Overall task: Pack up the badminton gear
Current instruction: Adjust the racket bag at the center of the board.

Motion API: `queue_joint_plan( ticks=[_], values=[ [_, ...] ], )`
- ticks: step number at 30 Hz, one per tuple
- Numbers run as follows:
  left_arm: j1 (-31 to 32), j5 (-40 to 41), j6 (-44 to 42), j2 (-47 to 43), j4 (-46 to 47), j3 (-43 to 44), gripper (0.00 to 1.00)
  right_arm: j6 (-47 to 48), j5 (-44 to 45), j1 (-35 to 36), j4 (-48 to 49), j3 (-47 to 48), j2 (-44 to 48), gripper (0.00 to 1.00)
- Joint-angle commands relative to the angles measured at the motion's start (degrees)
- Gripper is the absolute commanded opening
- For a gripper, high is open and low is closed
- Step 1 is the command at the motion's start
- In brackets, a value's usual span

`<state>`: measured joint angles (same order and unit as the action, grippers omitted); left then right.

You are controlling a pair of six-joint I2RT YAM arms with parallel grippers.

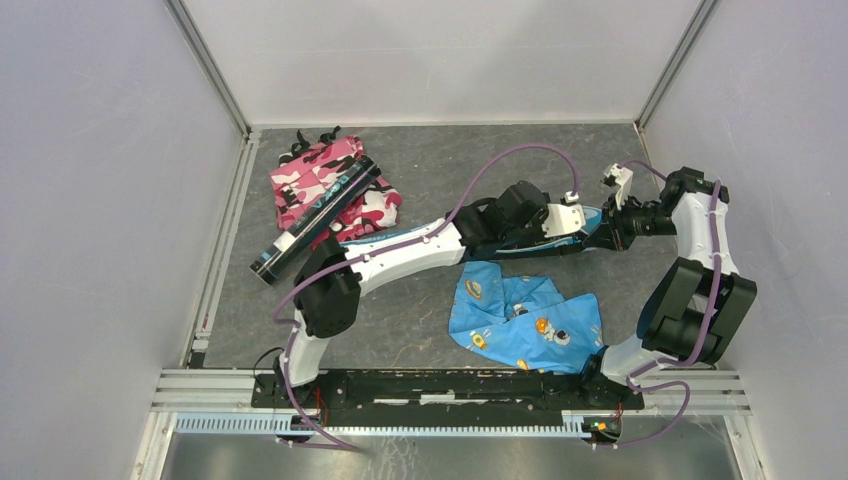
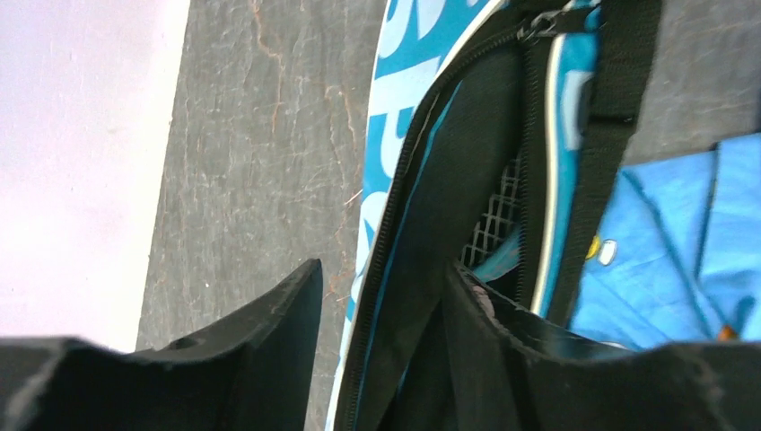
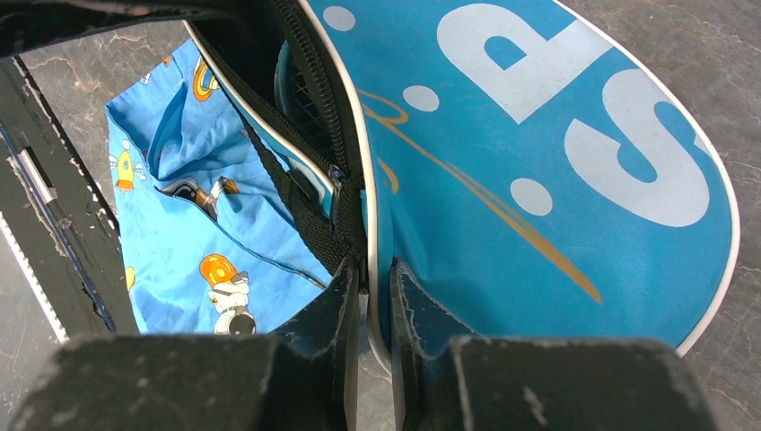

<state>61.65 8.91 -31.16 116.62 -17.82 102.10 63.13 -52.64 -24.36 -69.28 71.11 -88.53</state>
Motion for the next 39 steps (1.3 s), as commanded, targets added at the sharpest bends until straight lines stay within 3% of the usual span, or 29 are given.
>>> queue_joint_plan(
  ticks=[1, 8, 11, 14, 15, 17, 18, 23, 28, 30, 39],
  values=[
    [-1.8, 0.9, -6.8, -2.8, 2.3, -1.7, 0.62, 5.1, -1.8, 0.1, -2.5, 3.0, 2.7, 0.06],
    [-3.6, -0.6, -7.9, -3.2, 4.1, -3.9, 0.71, 4.1, -1.9, 0.2, -2.5, 3.3, 2.0, 0.06],
    [-4.6, -5.3, -7.9, -3.0, 0.8, -2.9, 0.67, 3.7, -2.1, 0.3, -2.6, 3.9, 1.6, 0.06],
    [-5.4, -13.8, -7.9, -2.7, -5.2, -0.9, 0.48, 3.0, -2.5, 0.4, -2.6, 5.0, 1.1, 0.08],
    [-5.6, -15.8, -7.9, -2.8, -6.3, -0.7, 0.38, 2.6, -2.8, 0.4, -2.5, 5.6, 0.8, 0.1],
    [-5.6, -18.5, -7.4, -3.1, -7.7, -0.5, 0.07, 1.3, -3.4, 0.5, -2.5, 7.1, 0.1, 0.14],
    [-5.6, -18.7, -6.7, -3.1, -8.0, -0.4, 0.02, 0.7, -3.7, 0.5, -2.5, 7.9, -0.4, 0.16],
    [-6.3, -16.8, -1.8, -3.9, -7.7, 1.0, 0.02, -1.0, -4.0, 0.9, -2.6, 11.0, -1.8, 0.29],
    [-8.3, -17.3, 4.3, -4.3, -7.6, 3.3, 0.02, -1.3, -2.7, 1.6, -2.6, 12.4, -1.3, 0.56],
    [-9.0, -18.6, 6.0, -4.1, -8.1, 4.6, 0.02, -1.3, -1.7, 1.9, -2.5, 12.9, -1.1, 0.62],
    [-10.9, -23.9, 10.3, -2.7, -10.7, 8.6, 0.02, 0.0, 1.8, 4.9, -2.6, 12.4, 0.8, 0.72]
  ],
)
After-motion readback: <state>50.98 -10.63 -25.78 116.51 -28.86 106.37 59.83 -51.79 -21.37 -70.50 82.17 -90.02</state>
